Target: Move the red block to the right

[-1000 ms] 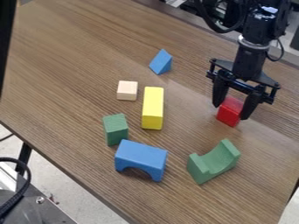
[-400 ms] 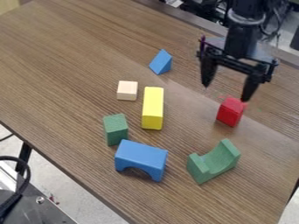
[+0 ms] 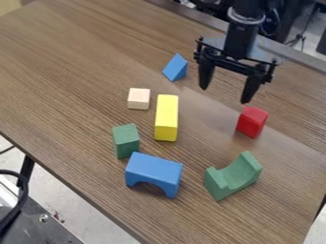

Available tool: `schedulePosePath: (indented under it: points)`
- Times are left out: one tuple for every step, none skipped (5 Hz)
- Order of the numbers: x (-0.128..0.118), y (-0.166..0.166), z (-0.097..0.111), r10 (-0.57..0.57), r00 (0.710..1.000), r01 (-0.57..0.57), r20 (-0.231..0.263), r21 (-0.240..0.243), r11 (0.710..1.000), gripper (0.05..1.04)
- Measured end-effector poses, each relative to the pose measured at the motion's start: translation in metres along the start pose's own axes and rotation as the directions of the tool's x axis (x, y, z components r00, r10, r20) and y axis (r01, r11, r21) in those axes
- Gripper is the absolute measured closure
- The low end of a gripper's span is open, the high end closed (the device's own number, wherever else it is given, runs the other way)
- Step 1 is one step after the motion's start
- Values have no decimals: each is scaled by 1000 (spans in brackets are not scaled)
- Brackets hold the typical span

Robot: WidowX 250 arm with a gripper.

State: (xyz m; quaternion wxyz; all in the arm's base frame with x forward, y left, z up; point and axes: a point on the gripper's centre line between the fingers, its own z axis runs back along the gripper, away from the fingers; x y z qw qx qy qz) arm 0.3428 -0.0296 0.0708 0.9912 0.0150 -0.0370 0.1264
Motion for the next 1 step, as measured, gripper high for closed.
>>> schedulePosePath:
  points:
    - [8,10,-8,15,1000,-15,19,10,1000,83]
